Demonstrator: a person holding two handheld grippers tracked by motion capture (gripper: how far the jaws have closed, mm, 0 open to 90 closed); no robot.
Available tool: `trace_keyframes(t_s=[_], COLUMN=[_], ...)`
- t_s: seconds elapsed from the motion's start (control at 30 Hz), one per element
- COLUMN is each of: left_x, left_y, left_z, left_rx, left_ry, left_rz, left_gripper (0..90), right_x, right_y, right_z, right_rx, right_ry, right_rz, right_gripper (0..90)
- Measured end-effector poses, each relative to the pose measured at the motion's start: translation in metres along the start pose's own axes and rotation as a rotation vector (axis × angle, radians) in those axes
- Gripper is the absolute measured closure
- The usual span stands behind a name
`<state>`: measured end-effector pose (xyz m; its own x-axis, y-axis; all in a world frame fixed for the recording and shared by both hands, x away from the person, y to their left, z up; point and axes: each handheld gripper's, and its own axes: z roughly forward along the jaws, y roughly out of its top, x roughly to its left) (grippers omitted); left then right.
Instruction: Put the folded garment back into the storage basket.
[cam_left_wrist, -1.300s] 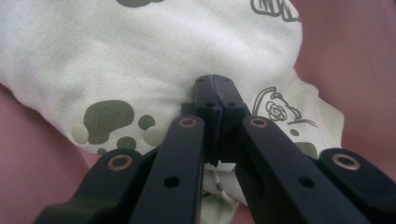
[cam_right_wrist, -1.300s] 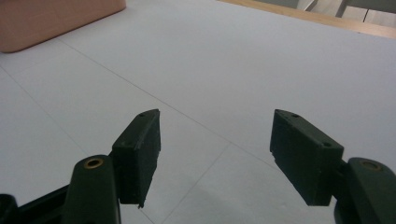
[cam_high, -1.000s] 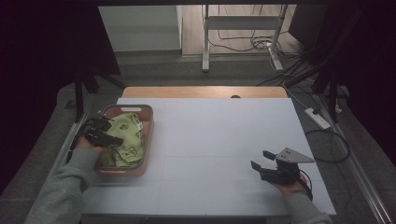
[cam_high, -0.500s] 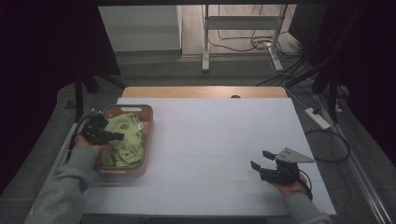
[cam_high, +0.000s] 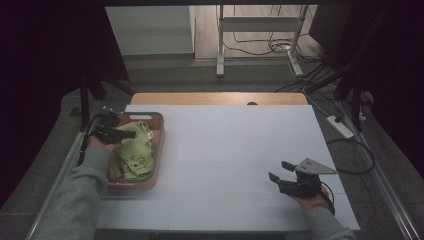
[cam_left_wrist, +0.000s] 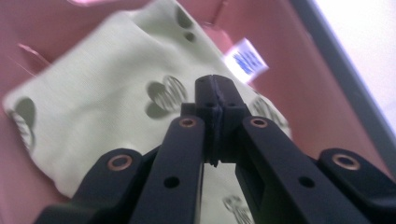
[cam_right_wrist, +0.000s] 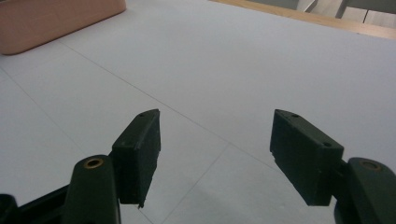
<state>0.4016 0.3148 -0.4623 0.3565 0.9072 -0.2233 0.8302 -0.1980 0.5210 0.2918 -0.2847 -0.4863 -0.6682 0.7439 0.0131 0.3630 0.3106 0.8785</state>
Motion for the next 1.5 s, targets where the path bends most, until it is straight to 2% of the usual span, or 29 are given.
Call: trace_keyframes(t_s=[0.2, 0.37, 0.8, 1.0, 1.1, 1.3, 1.5], left_x=[0.009, 0.010, 0.009, 0.009, 0.009, 0.004, -0.006], left_y=[0.005, 0.010, 0.011, 0.011, 0.011, 0.009, 0.003], left_z=[0.016, 0.020, 0.033, 0.034, 0.031, 0.013, -0.004], left_rx=[0.015, -0.002, 0.074, 0.083, 0.072, -0.011, -0.075], left_ry=[0.009, 0.012, 0.009, 0.006, 0.007, -0.001, -0.015], left_rz=[-0.033, -0.035, -0.029, -0.029, -0.025, -0.002, 0.036], left_gripper=[89.6, 89.6, 89.6, 89.6, 89.6, 89.6, 89.6], right_x=[-0.001, -0.002, -0.003, -0.003, -0.003, -0.003, -0.003], right_y=[0.000, -0.001, -0.001, -0.001, -0.001, 0.000, 0.000], right_z=[-0.002, -0.002, -0.002, -0.002, -0.002, -0.003, -0.003], right_rx=[-0.005, -0.005, -0.002, -0.005, -0.005, -0.007, -0.008], right_ry=[-0.002, -0.005, -0.005, -0.005, -0.006, -0.006, -0.007], right_rz=[0.005, 0.007, 0.006, 0.008, 0.007, 0.009, 0.008], right_gripper=[34.0, 34.0, 34.0, 34.0, 34.0, 34.0, 34.0])
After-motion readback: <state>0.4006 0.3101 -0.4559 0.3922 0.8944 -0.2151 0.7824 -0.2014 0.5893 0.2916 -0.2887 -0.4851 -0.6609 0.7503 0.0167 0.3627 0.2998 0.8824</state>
